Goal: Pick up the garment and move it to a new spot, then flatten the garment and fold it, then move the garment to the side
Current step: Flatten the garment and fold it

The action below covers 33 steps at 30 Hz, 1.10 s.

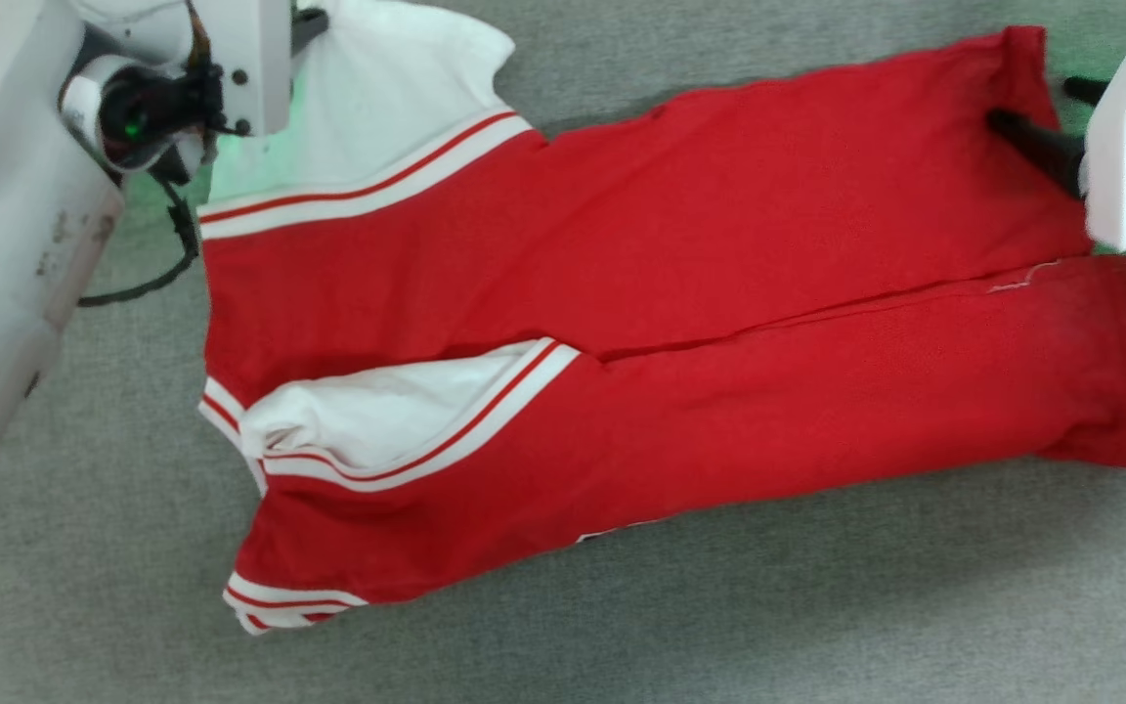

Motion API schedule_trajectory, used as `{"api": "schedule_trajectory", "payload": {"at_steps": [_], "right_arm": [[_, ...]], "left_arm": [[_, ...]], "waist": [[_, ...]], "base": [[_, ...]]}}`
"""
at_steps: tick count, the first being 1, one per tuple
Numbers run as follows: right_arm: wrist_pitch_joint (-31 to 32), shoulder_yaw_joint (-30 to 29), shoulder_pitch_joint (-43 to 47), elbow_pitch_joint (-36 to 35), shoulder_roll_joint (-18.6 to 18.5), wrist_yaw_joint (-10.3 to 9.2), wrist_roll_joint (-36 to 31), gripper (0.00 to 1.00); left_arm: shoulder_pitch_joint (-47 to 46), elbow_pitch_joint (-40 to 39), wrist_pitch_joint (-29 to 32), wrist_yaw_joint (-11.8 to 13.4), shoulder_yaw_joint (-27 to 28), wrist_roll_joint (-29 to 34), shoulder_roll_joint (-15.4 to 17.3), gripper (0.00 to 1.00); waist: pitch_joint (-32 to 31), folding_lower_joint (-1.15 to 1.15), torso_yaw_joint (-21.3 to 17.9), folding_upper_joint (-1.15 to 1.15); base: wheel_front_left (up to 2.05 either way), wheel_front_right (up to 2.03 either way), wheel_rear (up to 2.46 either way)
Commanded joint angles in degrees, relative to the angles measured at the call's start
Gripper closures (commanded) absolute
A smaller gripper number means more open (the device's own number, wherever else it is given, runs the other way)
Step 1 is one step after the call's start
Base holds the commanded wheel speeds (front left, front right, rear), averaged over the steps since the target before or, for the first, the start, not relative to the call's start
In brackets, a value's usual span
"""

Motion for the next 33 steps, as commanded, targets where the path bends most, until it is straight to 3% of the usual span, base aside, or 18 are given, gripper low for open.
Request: {"api": "schedule_trajectory", "payload": {"at_steps": [1, 2, 3, 4, 5, 14, 20, 23, 33], "right_arm": [[1.06, 2.07, -0.83, 1.80, 0.11, -0.09, 1.04, 0.00], [0.68, 3.18, -0.97, 1.92, 0.24, -0.09, 1.53, 0.15], [-0.47, 3.30, -1.29, 2.18, 0.31, -0.08, 2.21, 0.60], [-1.40, 3.46, -1.58, 2.69, 0.58, -0.08, 3.01, 0.92], [-2.06, 4.19, -1.73, 2.95, 0.74, -0.08, 3.32, 1.00], [-10.77, 8.52, -1.44, 1.96, -2.30, -0.08, 6.89, 1.00], [-17.89, 9.42, 4.12, -2.37, -7.11, -0.09, 10.14, 1.00], [-19.56, 10.24, 6.83, -5.10, -9.27, -0.08, 11.00, 1.00], [-25.40, 13.42, 21.01, -15.73, -21.31, -0.09, 12.80, 1.00]], "left_arm": [[2.98, -0.53, 0.34, -0.22, -1.80, 0.04, -0.73, 1.00], [3.08, -1.19, -0.06, -0.22, -1.97, -0.19, -0.74, 1.00], [3.22, -1.56, -0.43, -0.22, -2.04, -0.37, -0.73, 1.00], [3.43, -2.00, -0.78, -0.23, -2.16, -0.55, -0.67, 1.00], [3.63, -2.33, -1.12, -0.23, -2.30, -0.81, -0.62, 1.00], [5.22, -7.49, -9.77, -0.20, -1.41, -3.36, 1.17, 1.00], [9.67, -16.26, -17.29, -0.19, -0.99, -5.99, 3.27, 1.00], [11.67, -19.95, -18.96, -0.18, -1.24, -6.88, 5.16, 1.00], [27.40, -40.55, -30.85, -0.19, -2.43, -9.47, 15.47, 1.00]], "waist": [[0.90, 0.00, 1.29, 0.00], [0.88, 0.00, 1.42, 0.00], [0.85, 0.00, 1.52, 0.00], [0.72, 0.00, 1.54, 0.00], [0.51, 0.00, 1.56, 0.00], [-6.06, 0.00, 3.50, 0.00], [-12.10, 0.00, 6.94, 0.00], [-13.54, 0.00, 7.79, 0.00], [-17.83, 0.00, 10.89, 0.00]], "base": [[0.00, 0.00, 0.00], [0.00, 0.00, 0.00], [0.00, 0.00, 0.00], [0.00, 0.00, 0.00], [0.00, 0.00, 0.00], [0.00, 0.00, 0.00], [0.00, 0.00, 0.00], [0.00, 0.00, 0.00], [0.00, 0.00, 0.00]]}}
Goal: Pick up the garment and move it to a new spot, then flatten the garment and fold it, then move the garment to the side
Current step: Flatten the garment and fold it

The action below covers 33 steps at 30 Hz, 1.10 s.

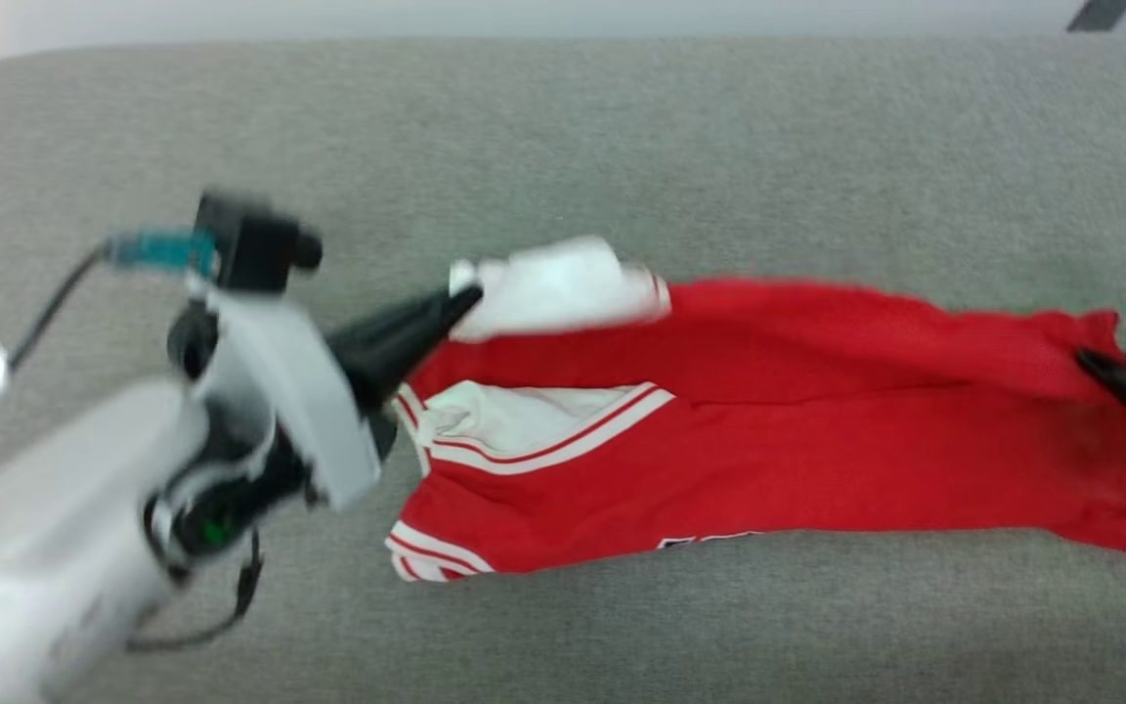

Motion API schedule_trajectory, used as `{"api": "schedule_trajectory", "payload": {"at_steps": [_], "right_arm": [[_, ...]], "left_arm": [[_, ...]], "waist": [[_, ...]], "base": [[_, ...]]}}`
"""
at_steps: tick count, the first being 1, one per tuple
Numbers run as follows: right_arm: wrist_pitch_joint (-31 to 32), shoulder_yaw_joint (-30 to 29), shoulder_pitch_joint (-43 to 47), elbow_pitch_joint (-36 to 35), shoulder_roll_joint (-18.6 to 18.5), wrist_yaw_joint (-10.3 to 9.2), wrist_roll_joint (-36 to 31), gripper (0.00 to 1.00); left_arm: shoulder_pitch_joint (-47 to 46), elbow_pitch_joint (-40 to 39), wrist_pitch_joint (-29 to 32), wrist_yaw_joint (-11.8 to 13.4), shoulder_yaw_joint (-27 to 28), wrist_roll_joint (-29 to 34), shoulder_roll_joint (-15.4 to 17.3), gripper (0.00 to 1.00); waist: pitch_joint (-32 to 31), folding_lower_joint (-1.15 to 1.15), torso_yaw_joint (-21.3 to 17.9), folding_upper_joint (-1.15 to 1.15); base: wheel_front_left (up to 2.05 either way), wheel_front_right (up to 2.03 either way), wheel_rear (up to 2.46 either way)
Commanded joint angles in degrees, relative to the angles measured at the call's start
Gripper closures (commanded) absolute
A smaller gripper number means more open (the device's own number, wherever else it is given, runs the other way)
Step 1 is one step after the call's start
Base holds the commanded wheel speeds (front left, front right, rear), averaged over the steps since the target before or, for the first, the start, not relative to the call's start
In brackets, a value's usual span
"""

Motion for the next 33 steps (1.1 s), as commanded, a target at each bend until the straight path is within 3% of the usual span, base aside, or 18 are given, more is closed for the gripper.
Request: {"api": "schedule_trajectory", "payload": {"at_steps": [1, 7, 11, 15, 22, 23, 24, 25, 26, 28, 33], "right_arm": [[-0.88, -0.32, 2.09, -0.42, -0.88, -0.09, 0.92, 1.00], [-4.68, -2.38, 8.12, 0.03, -3.48, -0.09, 2.09, 1.00], [-6.86, -3.71, 11.22, 0.35, -4.13, -0.09, 2.28, 1.00], [-8.71, -4.67, 13.28, 2.36, -3.39, -0.09, 0.77, 1.00], [-11.12, -5.05, 13.10, 6.67, 0.92, -0.09, -2.20, 1.00], [-11.42, -5.10, 12.88, 6.75, 1.41, -0.09, -2.35, 0.94], [-11.79, -5.31, 12.77, 6.64, 1.75, -0.09, -2.43, 0.62], [-12.08, -5.46, 12.63, 6.41, 2.00, -0.09, -2.19, 0.29], [-12.25, -5.58, 12.55, 6.12, 1.91, -0.09, -1.98, 0.00], [-12.49, -5.99, 12.77, 5.27, 1.37, -0.09, -1.18, 0.00], [-11.07, -7.66, 14.58, 2.34, -1.50, -0.09, 2.61, 0.00]], "left_arm": [[2.55, -1.91, -2.00, -0.11, 0.05, -0.49, 1.16, 1.00], [12.35, -8.45, -9.35, 1.14, -0.37, -1.88, 5.05, 1.00], [17.40, -11.15, -11.52, 1.93, -2.01, -2.42, 5.55, 1.00], [19.59, -9.24, -12.19, 2.77, -3.60, -1.80, 3.30, 1.00], [19.36, 1.12, -13.64, 1.98, -4.40, -0.63, -3.00, 1.00], [19.20, 2.31, -13.81, 1.76, -4.39, -0.42, -3.56, 1.00], [19.13, 3.23, -14.17, 1.58, -4.34, -0.25, -4.11, 1.00], [19.10, 4.15, -14.53, 1.30, -4.09, 0.20, -4.61, 0.85], [19.20, 4.72, -14.97, 1.19, -3.79, 0.41, -5.09, 0.57], [19.88, 5.68, -15.70, 0.98, -3.22, 1.09, -5.91, 0.02], [22.42, 6.58, -16.60, 1.41, -0.07, 3.68, -7.71, 0.00]], "waist": [[-2.02, 0.00, 2.24, 0.00], [-1.99, 0.00, 3.06, 0.00], [-1.62, 0.00, 3.27, 0.00], [-0.71, 0.00, 3.43, 0.00], [1.07, 0.00, 2.93, 0.00], [1.10, 0.00, 2.83, 0.00], [1.08, 0.00, 2.77, 0.00], [0.98, 0.00, 2.69, 0.00], [0.79, 0.00, 2.67, 0.00], [0.11, 0.00, 2.76, 0.00], [-1.55, 0.00, 3.98, 0.00]], "base": [[0.00, 0.00, 0.00], [0.00, 0.00, 0.00], [0.00, 0.00, 0.00], [0.00, 0.00, 0.00], [0.00, 0.00, 0.00], [0.00, 0.00, 0.00], [0.00, 0.00, 0.00], [0.00, 0.00, 0.00], [0.00, 0.00, 0.00], [0.00, 0.00, 0.00], [0.00, 0.00, 0.00]]}}
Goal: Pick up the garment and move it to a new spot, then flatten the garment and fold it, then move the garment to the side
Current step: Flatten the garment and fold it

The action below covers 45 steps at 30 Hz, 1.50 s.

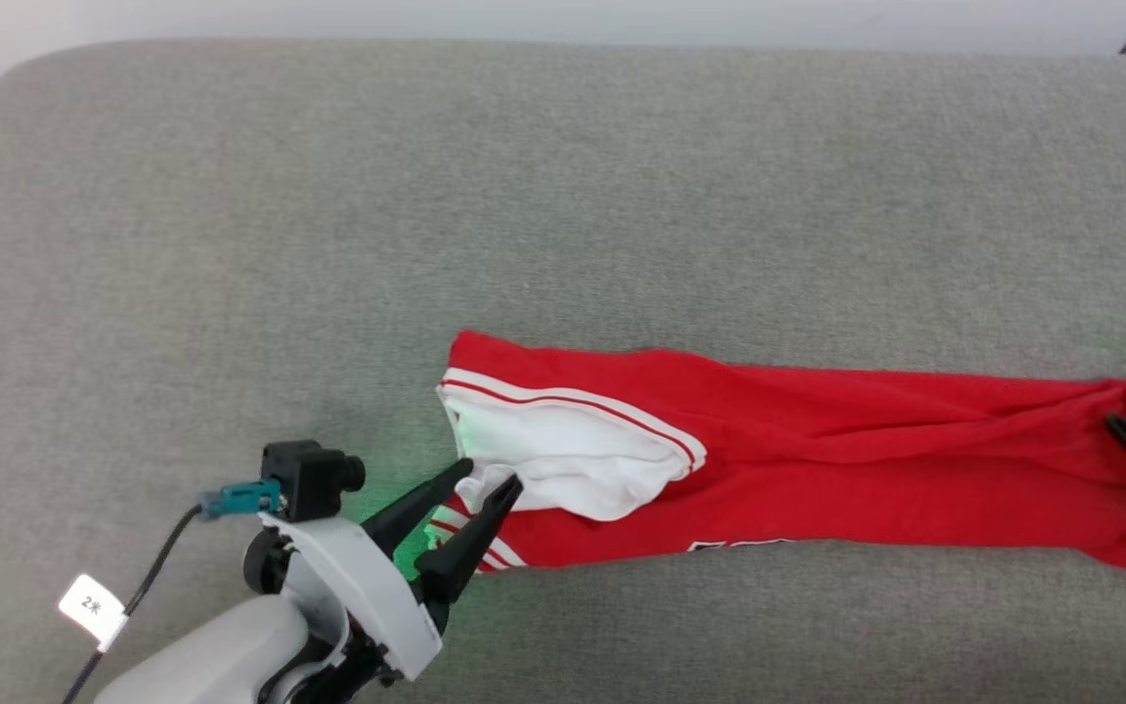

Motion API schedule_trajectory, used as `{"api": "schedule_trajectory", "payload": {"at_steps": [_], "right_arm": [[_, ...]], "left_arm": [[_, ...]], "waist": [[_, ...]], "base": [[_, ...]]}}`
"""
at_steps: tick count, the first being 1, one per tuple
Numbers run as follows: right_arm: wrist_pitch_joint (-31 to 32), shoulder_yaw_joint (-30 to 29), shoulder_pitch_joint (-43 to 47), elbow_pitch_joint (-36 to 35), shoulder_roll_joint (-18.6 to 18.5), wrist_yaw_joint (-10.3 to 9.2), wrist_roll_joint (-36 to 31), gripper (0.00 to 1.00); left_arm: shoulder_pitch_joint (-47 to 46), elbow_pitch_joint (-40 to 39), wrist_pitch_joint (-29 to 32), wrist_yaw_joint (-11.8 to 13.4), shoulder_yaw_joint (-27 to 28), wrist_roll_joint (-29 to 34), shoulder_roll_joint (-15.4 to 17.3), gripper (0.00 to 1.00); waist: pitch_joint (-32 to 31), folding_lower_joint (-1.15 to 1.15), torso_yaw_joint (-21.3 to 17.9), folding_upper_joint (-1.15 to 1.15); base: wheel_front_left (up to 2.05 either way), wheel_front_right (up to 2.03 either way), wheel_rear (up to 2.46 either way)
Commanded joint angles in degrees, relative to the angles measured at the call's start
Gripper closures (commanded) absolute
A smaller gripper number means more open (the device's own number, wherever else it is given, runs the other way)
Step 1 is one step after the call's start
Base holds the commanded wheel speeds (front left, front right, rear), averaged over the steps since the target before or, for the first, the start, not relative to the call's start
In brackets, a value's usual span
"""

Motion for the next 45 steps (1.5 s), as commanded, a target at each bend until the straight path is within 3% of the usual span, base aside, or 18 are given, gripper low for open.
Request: {"api": "schedule_trajectory", "payload": {"at_steps": [1, 9, 12, 24, 28, 33, 34, 35, 36, 37, 40, 45], "right_arm": [[0.71, -0.98, 1.56, -0.48, -1.24, -0.09, 1.95, 0.00], [7.91, -4.75, 6.28, 0.91, -3.93, -0.09, 14.62, 0.00], [12.72, -4.88, 7.18, 2.79, -4.12, -0.09, 18.50, 0.00], [21.72, -6.30, 8.07, 9.09, -5.87, -0.11, 22.21, 0.00], [24.37, -5.04, 7.72, 11.03, -3.16, -0.15, 20.98, 0.00], [24.95, -3.77, 6.27, 14.01, 3.09, -0.10, 18.63, 0.00], [25.00, -3.59, 5.99, 14.42, 4.20, -0.10, 18.09, 0.15], [25.00, -3.59, 5.99, 14.42, 4.20, -0.10, 18.09, 0.15], [24.85, -3.60, 5.66, 14.50, 5.19, -0.08, 17.66, 0.74], [24.45, -3.84, 5.33, 14.83, 6.20, -0.05, 17.46, 0.97], [23.96, -4.37, 4.46, 15.67, 7.71, -0.03, 16.75, 1.00], [21.80, -7.03, 2.99, 17.23, 6.51, -0.10, 15.97, 1.00]], "left_arm": [[1.64, -0.11, -0.33, 0.49, 2.32, 1.18, -1.09, 0.00], [12.46, -3.00, -0.37, 1.39, 21.20, 13.30, -8.59, 0.00], [15.95, -2.29, -0.37, 1.56, 26.12, 20.90, -11.18, 0.00], [24.82, -2.86, -0.38, -0.16, 48.06, 48.10, -25.51, 0.00], [26.14, -4.21, -0.39, -0.81, 52.29, 56.16, -28.45, 0.00], [26.84, -4.77, -0.39, -1.18, 54.79, 62.08, -30.69, 0.00], [26.91, -4.80, -0.39, -1.26, 55.15, 62.67, -30.97, 0.00], [26.91, -4.80, -0.39, -1.26, 55.15, 62.67, -30.97, 0.00], [26.87, -4.84, -0.39, -1.29, 55.51, 63.11, -31.17, 0.00], [26.88, -4.84, -0.39, -1.23, 55.82, 63.49, -31.30, 0.00], [27.28, -5.16, -0.39, -1.27, 56.11, 63.86, -30.99, 0.00], [27.90, -5.60, -0.39, -1.28, 56.60, 64.57, -29.74, 0.00]], "waist": [[-1.15, 0.00, 1.33, 0.00], [-2.69, 0.00, 5.16, 0.00], [-2.66, 0.00, 6.61, 0.00], [-1.80, 0.00, 9.72, 0.00], [-1.79, 0.00, 9.82, 0.00], [-1.71, 0.00, 9.77, 0.00], [-1.76, 0.00, 9.70, 0.00], [-1.76, 0.00, 9.70, 0.00], [-1.78, 0.00, 9.60, 0.00], [-1.89, 0.00, 9.44, 0.00], [-2.18, 0.00, 8.64, 0.00], [-2.69, 0.00, 6.28, 0.00]], "base": [[0.00, 0.00, 0.00], [0.00, 0.00, 0.00], [0.00, 0.00, 0.00], [0.00, 0.00, 0.00], [0.00, 0.00, 0.00], [0.00, 0.00, 0.00], [0.00, 0.00, 0.00], [0.00, 0.00, 0.00], [0.00, 0.00, 0.00], [0.00, 0.00, 0.00], [0.00, 0.00, 0.00], [0.00, 0.00, 0.00]]}}
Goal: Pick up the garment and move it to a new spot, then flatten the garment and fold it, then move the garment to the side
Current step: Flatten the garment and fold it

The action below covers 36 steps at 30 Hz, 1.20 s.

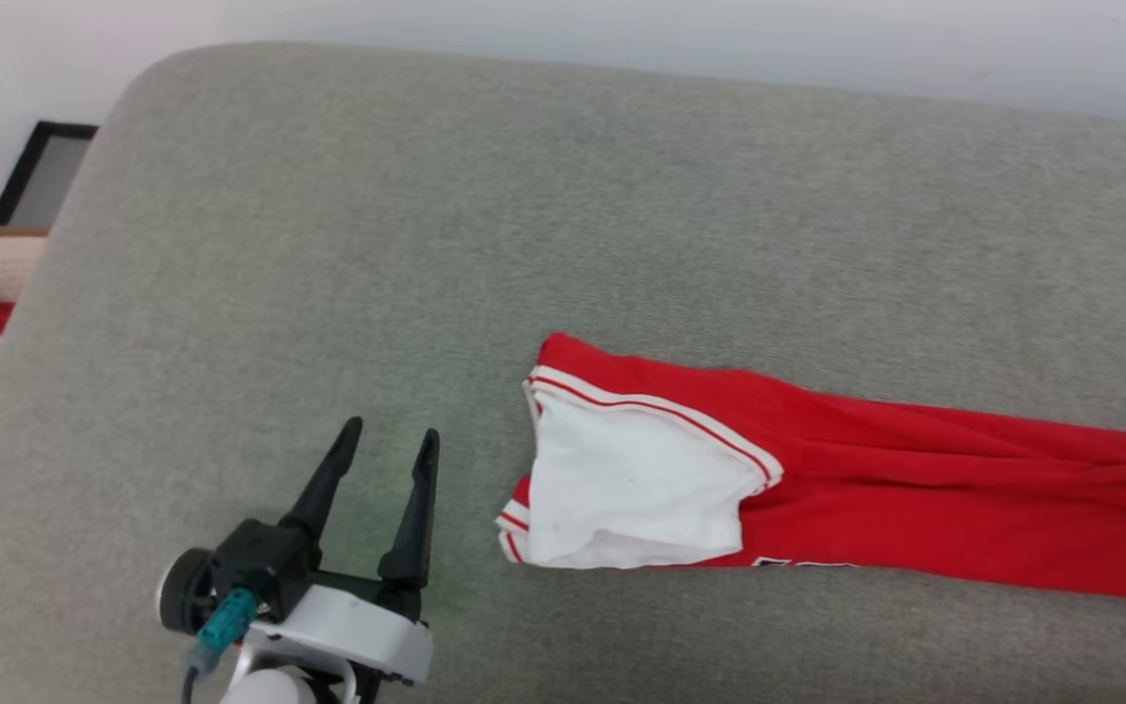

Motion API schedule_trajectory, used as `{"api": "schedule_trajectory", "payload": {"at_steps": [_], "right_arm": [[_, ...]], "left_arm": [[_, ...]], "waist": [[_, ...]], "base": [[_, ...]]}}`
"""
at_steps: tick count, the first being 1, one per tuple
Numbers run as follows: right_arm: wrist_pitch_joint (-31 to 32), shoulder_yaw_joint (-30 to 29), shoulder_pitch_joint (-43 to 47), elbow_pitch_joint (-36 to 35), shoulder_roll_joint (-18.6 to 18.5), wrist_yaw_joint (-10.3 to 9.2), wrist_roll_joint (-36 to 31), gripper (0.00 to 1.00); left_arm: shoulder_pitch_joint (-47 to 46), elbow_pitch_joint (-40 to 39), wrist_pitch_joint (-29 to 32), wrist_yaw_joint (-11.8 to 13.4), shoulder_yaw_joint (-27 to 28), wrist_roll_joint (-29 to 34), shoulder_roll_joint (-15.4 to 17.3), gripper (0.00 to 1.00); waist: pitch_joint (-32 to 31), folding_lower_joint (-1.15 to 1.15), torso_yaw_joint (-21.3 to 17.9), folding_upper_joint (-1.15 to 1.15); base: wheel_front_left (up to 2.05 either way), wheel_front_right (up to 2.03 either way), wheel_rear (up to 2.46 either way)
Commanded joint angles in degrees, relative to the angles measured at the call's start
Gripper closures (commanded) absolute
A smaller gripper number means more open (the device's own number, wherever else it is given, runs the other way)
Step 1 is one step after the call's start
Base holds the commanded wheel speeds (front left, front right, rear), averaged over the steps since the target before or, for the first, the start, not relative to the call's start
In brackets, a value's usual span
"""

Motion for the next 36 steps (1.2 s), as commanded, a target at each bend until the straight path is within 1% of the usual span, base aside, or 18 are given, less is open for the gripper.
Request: {"api": "schedule_trajectory", "payload": {"at_steps": [1, 3, 4, 5, 7, 11, 15, 18, 20, 23, 29, 31, 33, 36], "right_arm": [[-0.36, 0.32, 0.83, 0.84, 1.06, -0.13, -0.40, 1.00], [-1.53, -1.29, 0.81, 2.05, -0.73, -0.25, -0.39, 1.00], [-2.44, -2.39, 0.97, 2.79, -2.64, -0.24, -0.96, 1.00], [-2.44, -2.39, 0.97, 2.79, -2.64, -0.24, -0.96, 1.00], [-3.52, -3.53, 0.93, 3.74, -4.16, -0.12, -1.34, 1.00], [-6.13, -6.51, 0.24, 8.35, -7.37, -0.11, -1.07, 1.00], [-7.99, -9.06, -0.29, 12.95, -7.66, -0.11, 0.60, 1.00], [-8.05, -9.54, 0.06, 12.34, -6.80, -0.11, 1.69, 1.00], [-7.80, -8.78, 0.91, 9.77, -6.29, -0.11, 1.56, 1.00], [-6.79, -7.33, 2.45, 3.69, -6.31, -0.11, 1.21, 1.00], [-4.65, -5.81, 3.62, -13.79, -6.80, -0.11, 1.42, 1.00], [-3.60, -5.19, 2.91, -19.89, -5.65, -0.10, 1.36, 1.00], [-2.06, -4.07, 1.68, -24.38, -4.36, -0.10, 0.28, 1.00], [0.14, -2.01, -0.69, -28.14, -0.72, -0.10, -2.54, 1.00]], "left_arm": [[0.66, -0.29, -0.22, -0.09, 0.26, 0.72, 0.00, 0.00], [0.59, -0.87, -0.23, -0.10, 0.36, 1.09, 0.08, 0.00], [0.58, -1.64, -0.23, -0.10, 0.38, 1.55, 0.33, 0.00], [0.58, -1.64, -0.23, -0.10, 0.38, 1.55, 0.33, 0.00], [0.50, -2.64, -0.23, -0.10, -0.10, 1.33, 0.74, 0.00], [0.00, -4.38, -0.23, -0.03, -0.08, 1.33, 1.18, 0.00], [-0.52, -5.02, -0.23, -0.04, 0.35, 0.95, 1.53, 0.00], [-0.52, -5.44, -0.23, -0.04, 0.58, 1.11, 1.30, 0.00], [-0.17, -5.77, -0.23, -0.04, 0.91, 0.91, 1.05, 0.00], [0.45, -5.98, -0.23, -0.04, 1.09, 0.64, 0.60, 0.00], [1.92, -4.53, -0.23, -0.04, 1.71, -0.67, -0.65, 0.00], [2.01, -4.20, -0.23, -0.04, 1.54, -1.15, -0.74, 0.00], [2.02, -4.03, -0.23, -0.04, 1.27, -1.38, -0.80, 0.00], [1.64, -4.23, -0.23, -0.04, 0.85, -1.88, -0.99, 0.00]], "waist": [[-0.28, 0.00, -1.68, 0.00], [-0.12, 0.00, -2.84, 0.00], [0.21, 0.00, -4.02, 0.00], [0.21, 0.00, -4.02, 0.00], [0.64, 0.00, -5.09, 0.00], [1.41, 0.00, -6.89, 0.00], [1.46, 0.00, -7.72, 0.00], [1.13, 0.00, -7.96, 0.00], [0.72, 0.00, -7.99, 0.00], [0.09, 0.00, -7.68, 0.00], [-1.15, 0.00, -6.55, 0.00], [-1.38, 0.00, -6.09, 0.00], [-1.36, 0.00, -5.53, 0.00], [-1.17, 0.00, -4.45, 0.00]], "base": [[0.00, 0.00, 0.00], [0.00, 0.00, 0.00], [0.00, 0.00, 0.00], [0.00, 0.00, 0.00], [0.00, 0.00, 0.00], [0.00, 0.00, 0.00], [0.00, 0.00, 0.00], [0.00, 0.00, 0.00], [0.00, 0.00, 0.00], [0.00, 0.00, 0.00], [0.00, 0.00, 0.00], [0.00, 0.00, 0.00], [0.00, 0.00, 0.00], [0.00, 0.00, 0.00]]}}
